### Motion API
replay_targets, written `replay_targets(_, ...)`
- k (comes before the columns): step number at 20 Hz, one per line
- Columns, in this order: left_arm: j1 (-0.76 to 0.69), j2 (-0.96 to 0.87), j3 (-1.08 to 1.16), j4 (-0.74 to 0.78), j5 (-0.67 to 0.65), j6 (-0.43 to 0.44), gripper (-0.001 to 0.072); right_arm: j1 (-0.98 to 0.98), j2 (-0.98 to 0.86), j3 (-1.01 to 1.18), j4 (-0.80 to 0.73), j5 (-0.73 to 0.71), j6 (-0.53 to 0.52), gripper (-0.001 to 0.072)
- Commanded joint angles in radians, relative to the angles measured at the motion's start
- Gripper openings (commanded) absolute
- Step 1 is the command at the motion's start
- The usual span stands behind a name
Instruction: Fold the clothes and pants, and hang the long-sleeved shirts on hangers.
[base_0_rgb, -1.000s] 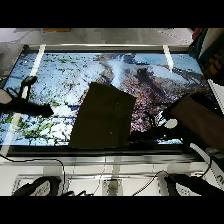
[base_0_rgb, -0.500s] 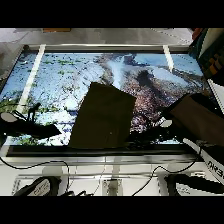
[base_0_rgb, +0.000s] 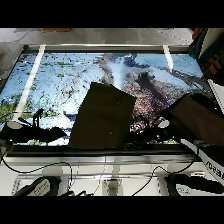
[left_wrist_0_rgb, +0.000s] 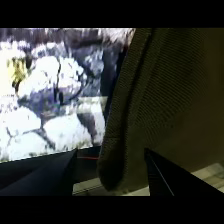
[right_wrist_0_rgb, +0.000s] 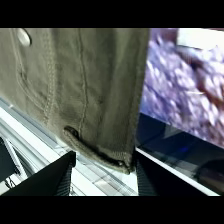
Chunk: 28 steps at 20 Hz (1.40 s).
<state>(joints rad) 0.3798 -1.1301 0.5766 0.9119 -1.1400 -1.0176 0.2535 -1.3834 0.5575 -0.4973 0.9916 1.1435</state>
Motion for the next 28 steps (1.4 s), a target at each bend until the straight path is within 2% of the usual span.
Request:
replay_targets(1,0.000,-0.001,-0.021,-0.012,0.008,0.004,0.0472,0.022,0.000,0.000,0.006,0.000,-0.010,0.0428)
replay_targets(3,0.000,-0.001,-0.038,0.054,0.002,0.004,0.0473,0.022,0.000,0.000,0.006,-0.001,-0.010,0.0424)
replay_targets(4,0.000,-0.001,-0.050,0.082,-0.001,0.004,0.0473,0.022,0.000,0.000,0.006,-0.002,-0.010,0.0372)
replay_targets(5,0.000,-0.001,-0.063,0.095,0.002,0.005,0.0472,0.021,0.000,0.000,0.006,-0.006,-0.010,0.0368)
replay_targets(8,0.000,-0.001,-0.119,0.059,0.044,0.044,0.0473,0.021,0.000,0.001,0.007,-0.022,-0.010,0.0369)
replay_targets(11,-0.009,-0.001,-0.150,-0.051,0.044,0.129,0.0473,0.022,0.000,0.001,0.007,-0.020,-0.010,0.0369)
replay_targets(15,-0.113,-0.001,-0.154,-0.049,0.035,0.166,0.0472,0.022,0.000,0.001,0.007,-0.024,-0.013,0.0368)
replay_targets(16,-0.144,-0.001,-0.154,-0.050,0.051,0.188,0.0472,0.022,0.000,0.001,0.007,-0.025,-0.014,0.0312)
replay_targets(17,-0.171,-0.001,-0.154,-0.050,0.085,0.196,0.0471,0.022,0.000,0.001,0.007,-0.031,-0.019,0.0198)
replay_targets(18,-0.193,-0.001,-0.154,-0.050,0.138,0.195,0.0471,0.022,0.000,0.001,0.007,-0.042,-0.022,0.0173)
replay_targets(19,-0.207,-0.001,-0.154,-0.058,0.180,0.195,0.0417,0.022,0.000,0.002,0.011,-0.049,-0.025,0.0172)
replay_targets(20,-0.212,0.000,-0.153,-0.084,0.191,0.196,0.0156,0.022,0.000,0.010,0.017,-0.043,-0.040,0.0120)
replay_targets(21,-0.212,0.001,-0.151,-0.122,0.190,0.196,0.0024,0.022,0.001,0.024,0.027,-0.026,-0.052,0.0026)
replay_targets(23,-0.212,0.005,-0.126,-0.192,0.168,0.196,0.0024,0.022,0.013,0.085,0.029,0.040,-0.097,0.0027)
replay_targets(28,-0.212,0.118,0.119,-0.244,0.063,0.195,0.0022,0.022,0.135,0.329,0.010,0.158,-0.098,0.0026)
